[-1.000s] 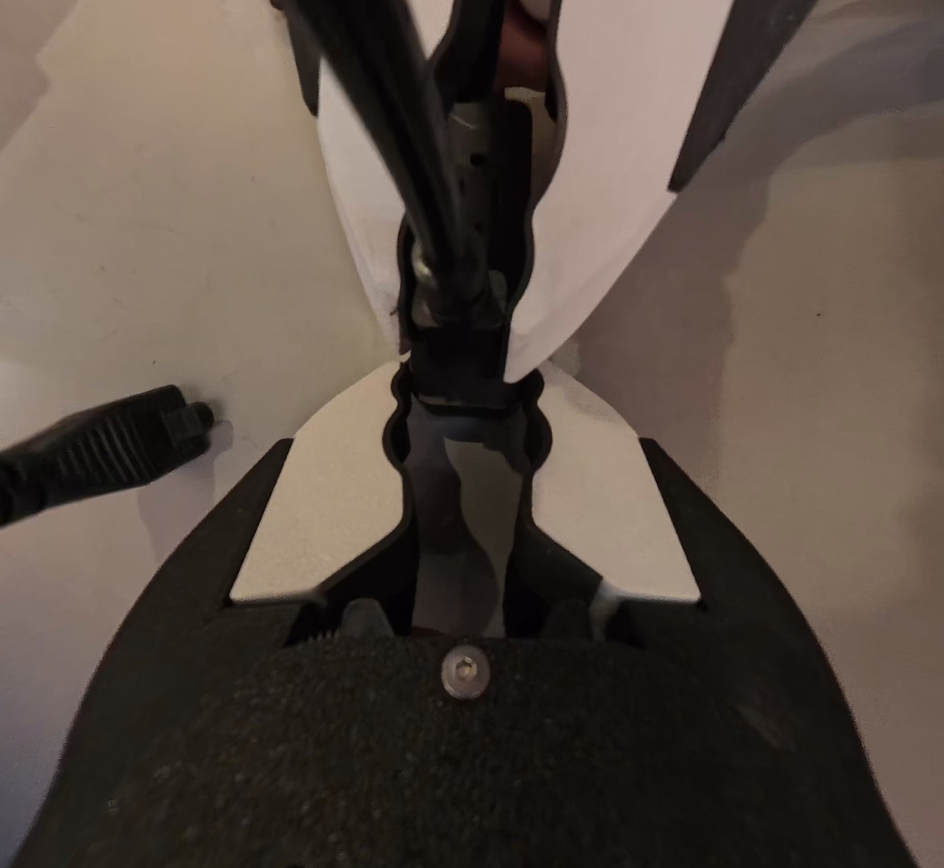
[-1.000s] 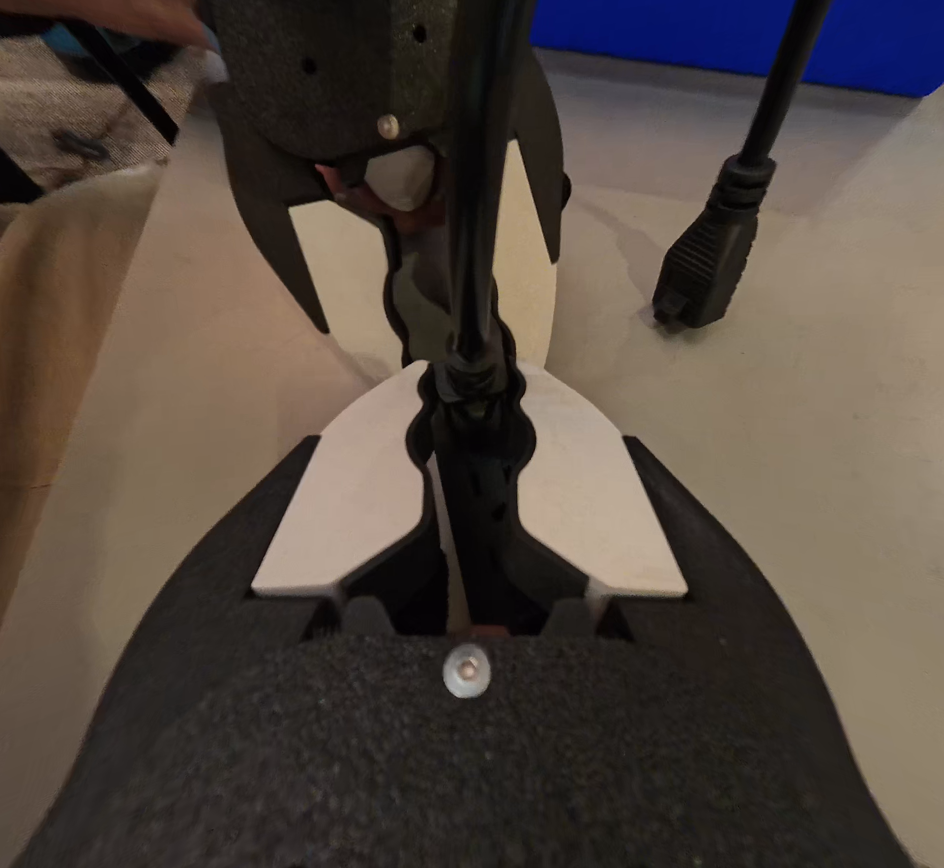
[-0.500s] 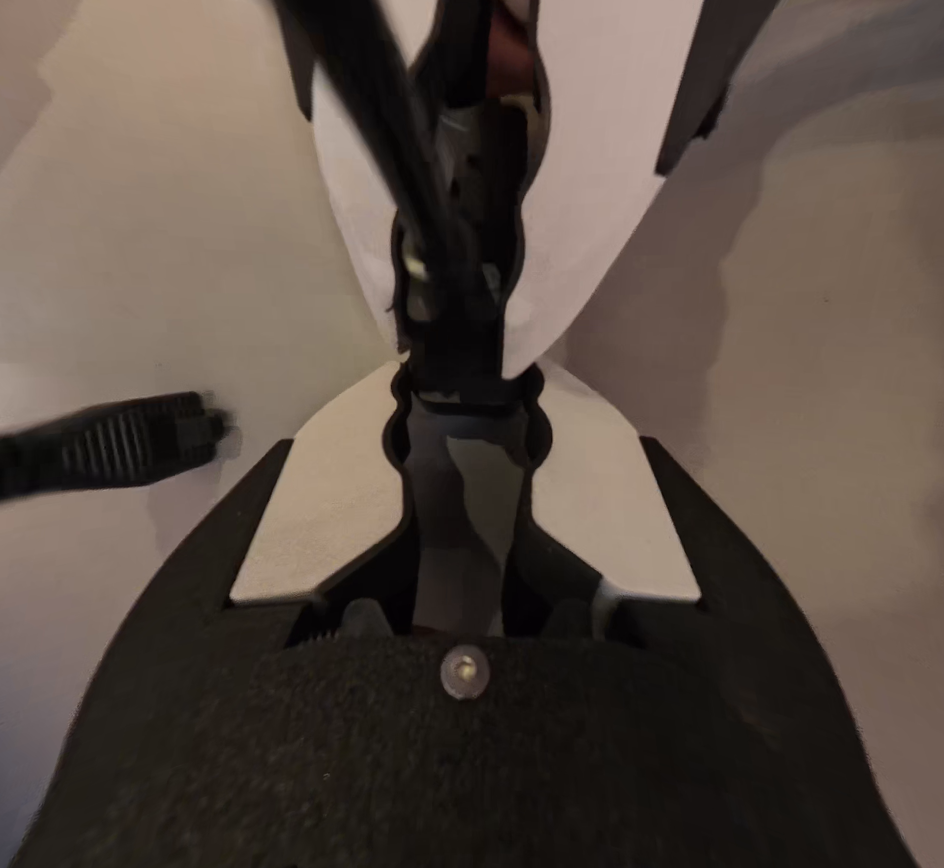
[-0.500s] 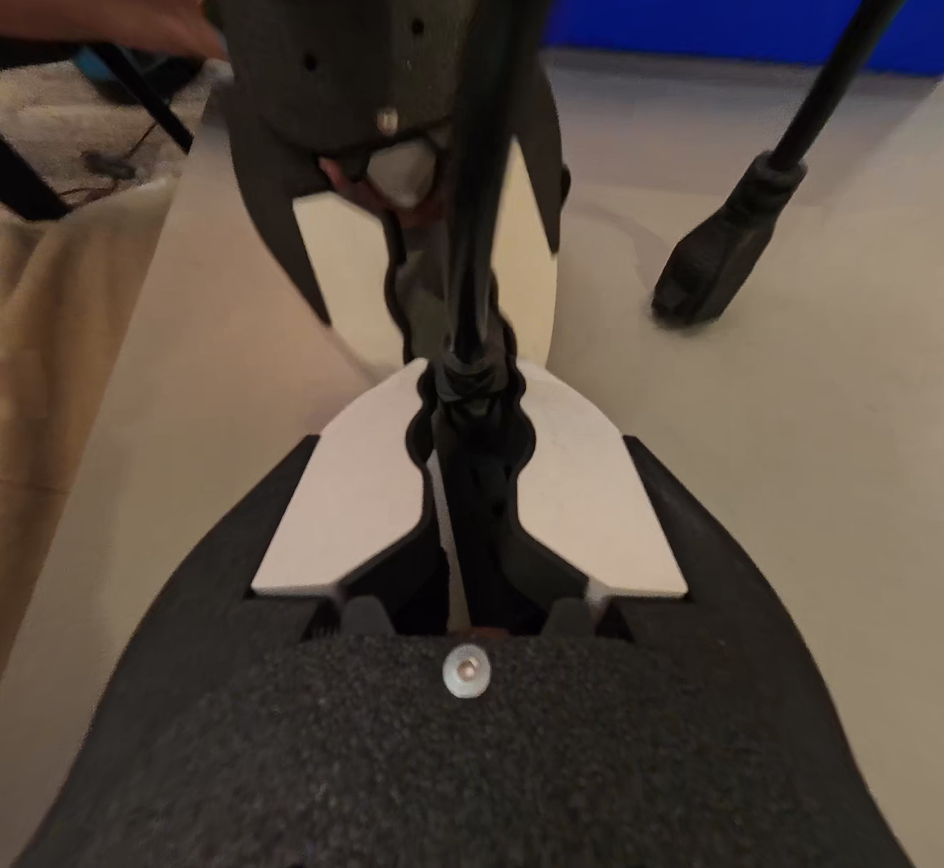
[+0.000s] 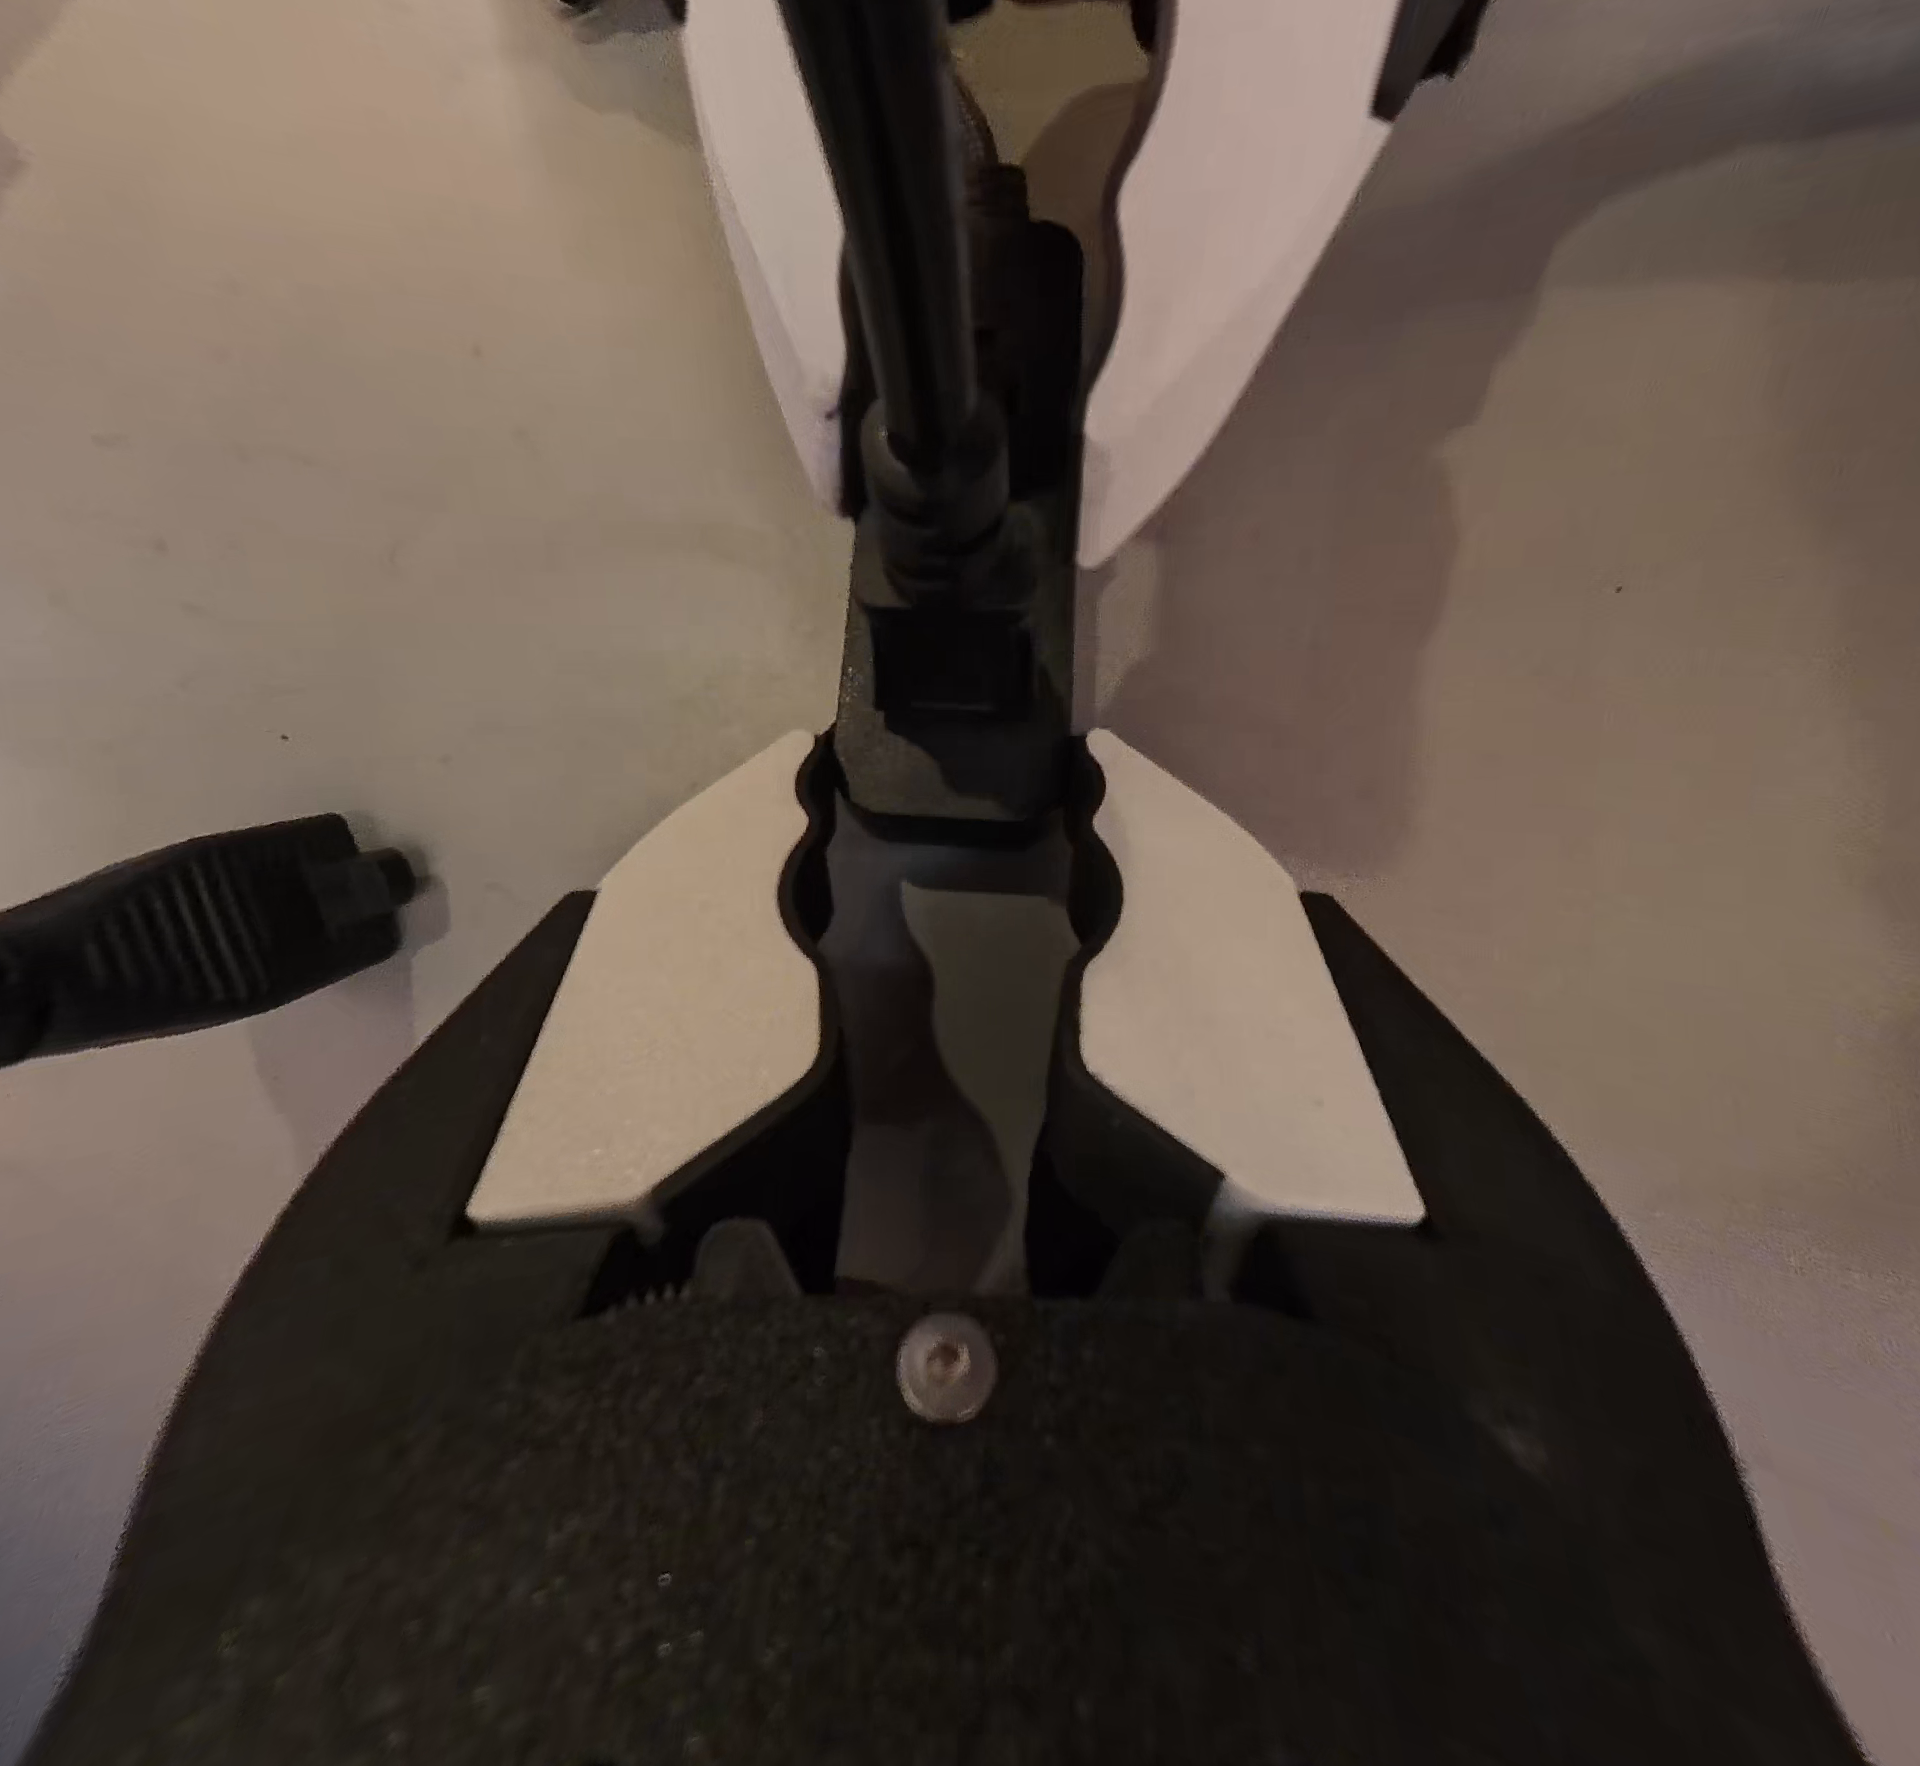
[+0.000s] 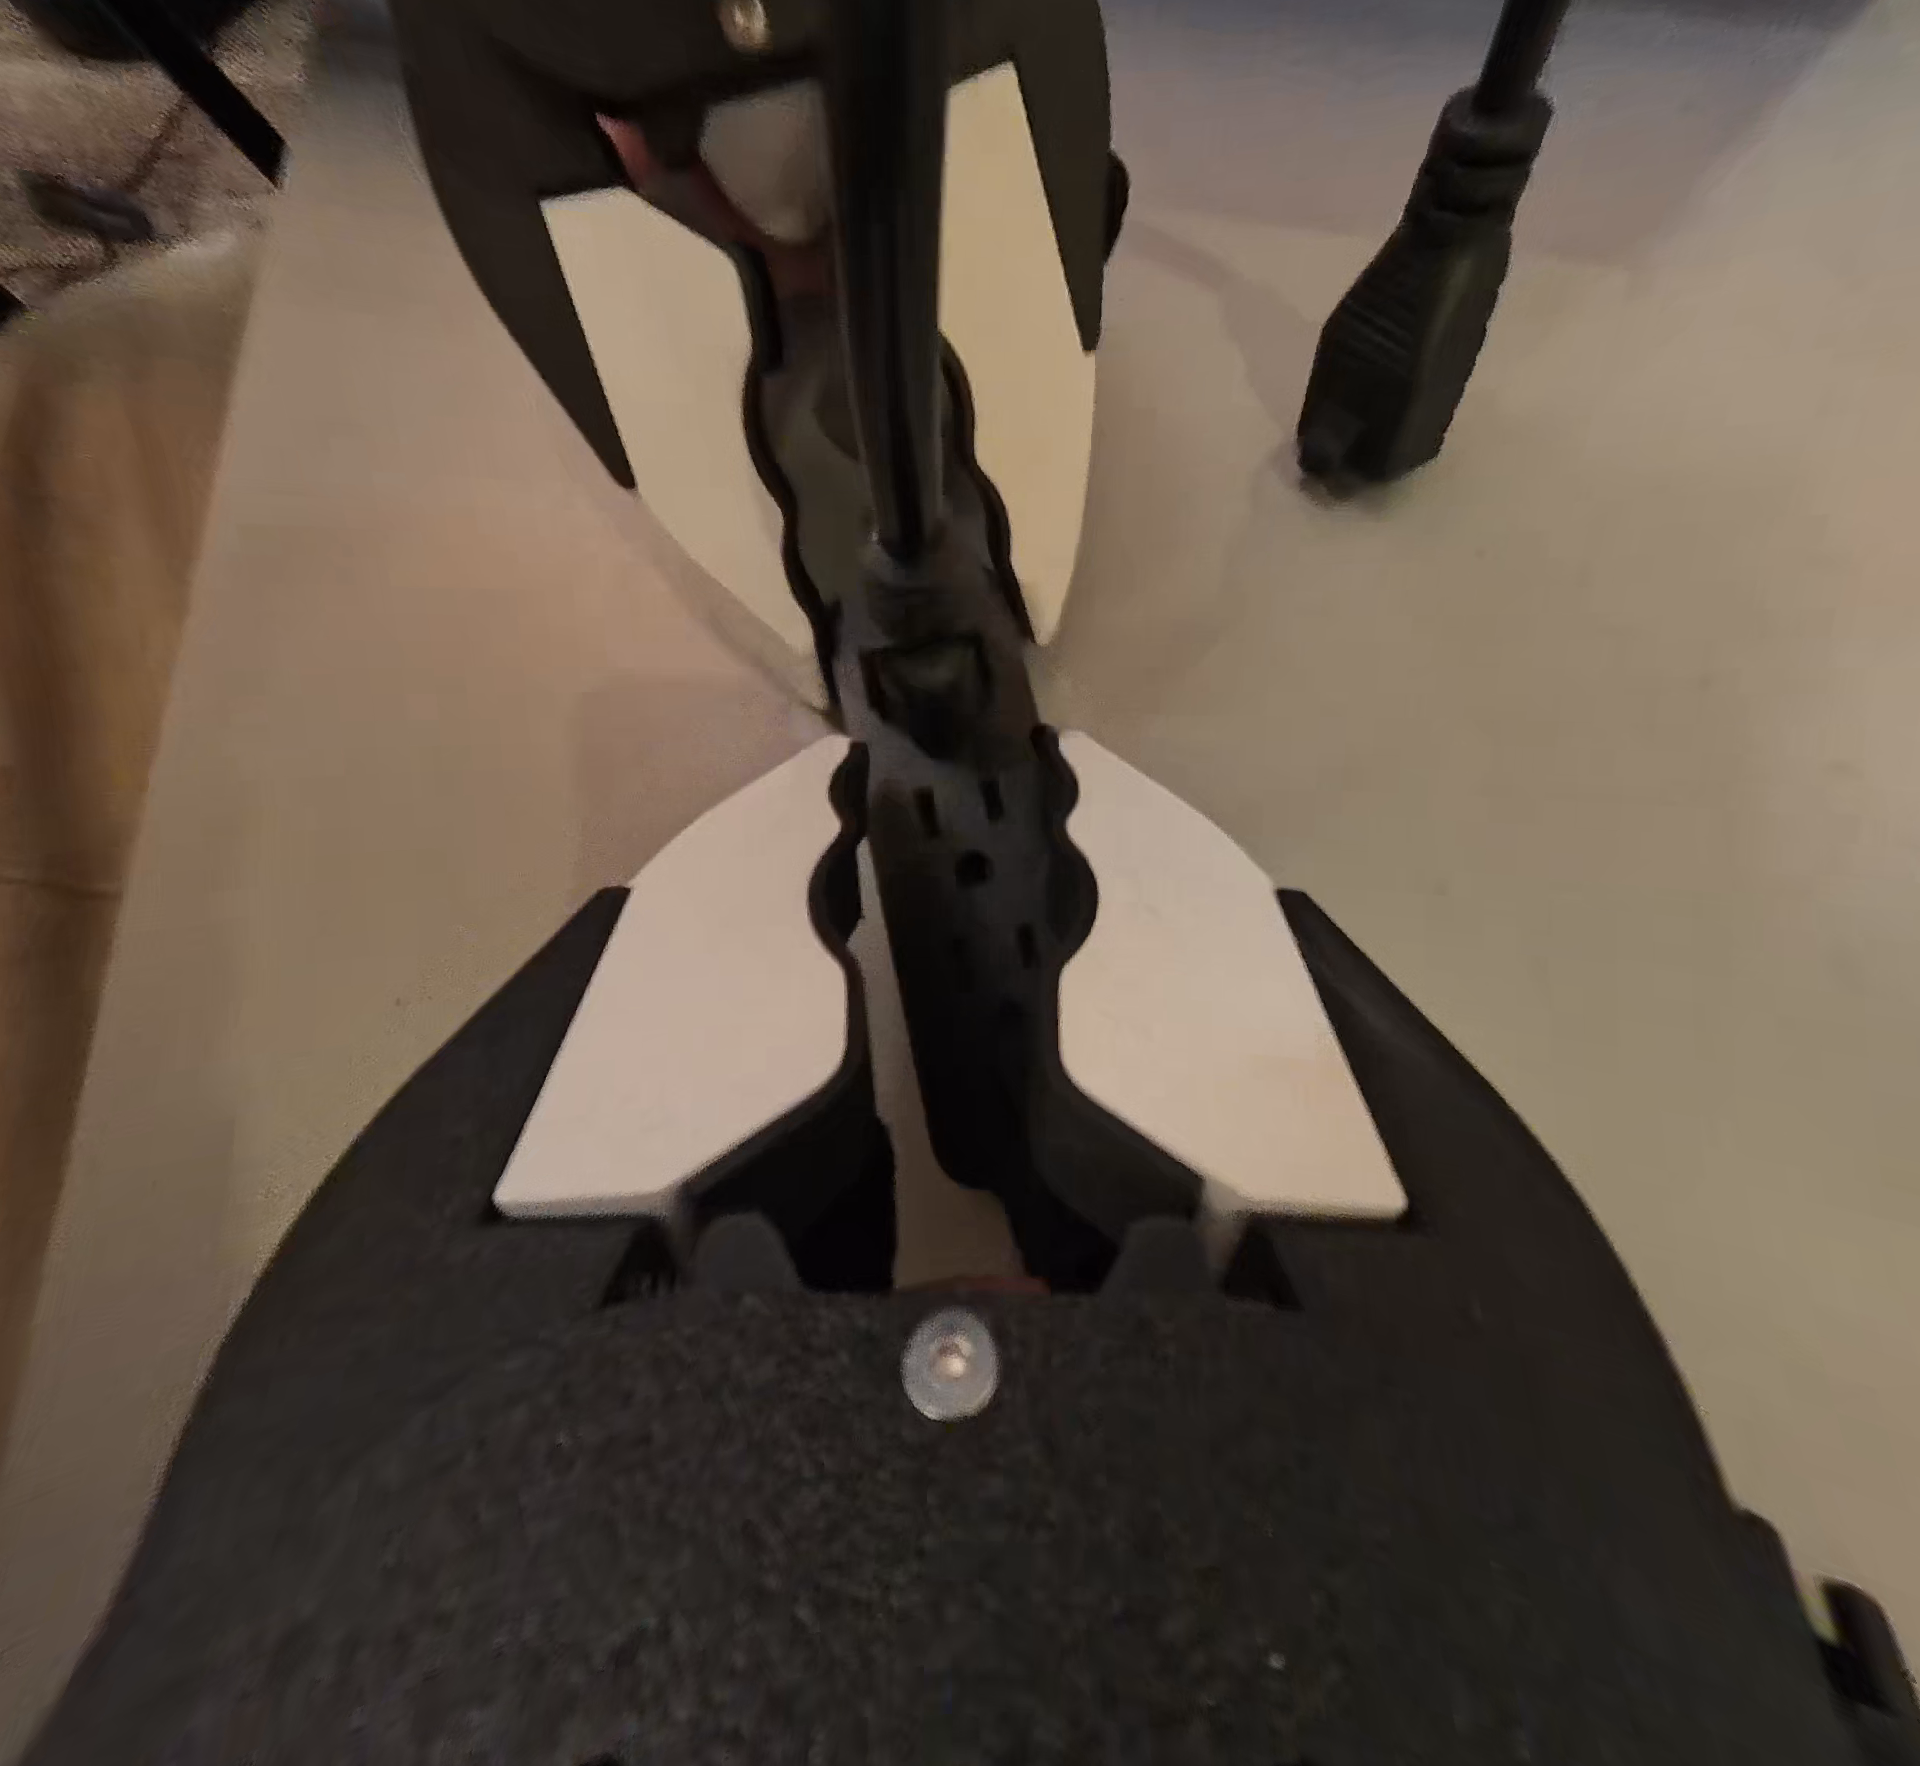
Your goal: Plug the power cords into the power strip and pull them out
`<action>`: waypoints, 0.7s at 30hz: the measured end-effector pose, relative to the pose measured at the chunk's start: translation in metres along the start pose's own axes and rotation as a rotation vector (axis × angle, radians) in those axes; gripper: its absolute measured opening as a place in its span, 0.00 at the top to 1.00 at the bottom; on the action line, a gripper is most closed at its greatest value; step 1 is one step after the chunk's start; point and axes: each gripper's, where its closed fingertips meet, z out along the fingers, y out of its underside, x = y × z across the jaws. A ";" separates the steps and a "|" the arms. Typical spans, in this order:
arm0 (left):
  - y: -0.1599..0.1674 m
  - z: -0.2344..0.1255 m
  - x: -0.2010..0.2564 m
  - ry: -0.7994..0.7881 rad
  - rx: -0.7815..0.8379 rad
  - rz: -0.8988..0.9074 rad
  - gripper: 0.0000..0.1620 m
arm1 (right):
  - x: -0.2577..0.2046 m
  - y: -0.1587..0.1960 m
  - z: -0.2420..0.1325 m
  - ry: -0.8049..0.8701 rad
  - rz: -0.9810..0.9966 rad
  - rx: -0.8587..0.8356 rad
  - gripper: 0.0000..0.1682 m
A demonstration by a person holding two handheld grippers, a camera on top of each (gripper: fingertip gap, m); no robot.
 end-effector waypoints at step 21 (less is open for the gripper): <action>-0.003 0.003 -0.008 -0.089 -0.003 0.045 0.74 | 0.001 -0.002 0.015 0.032 -0.031 0.036 0.87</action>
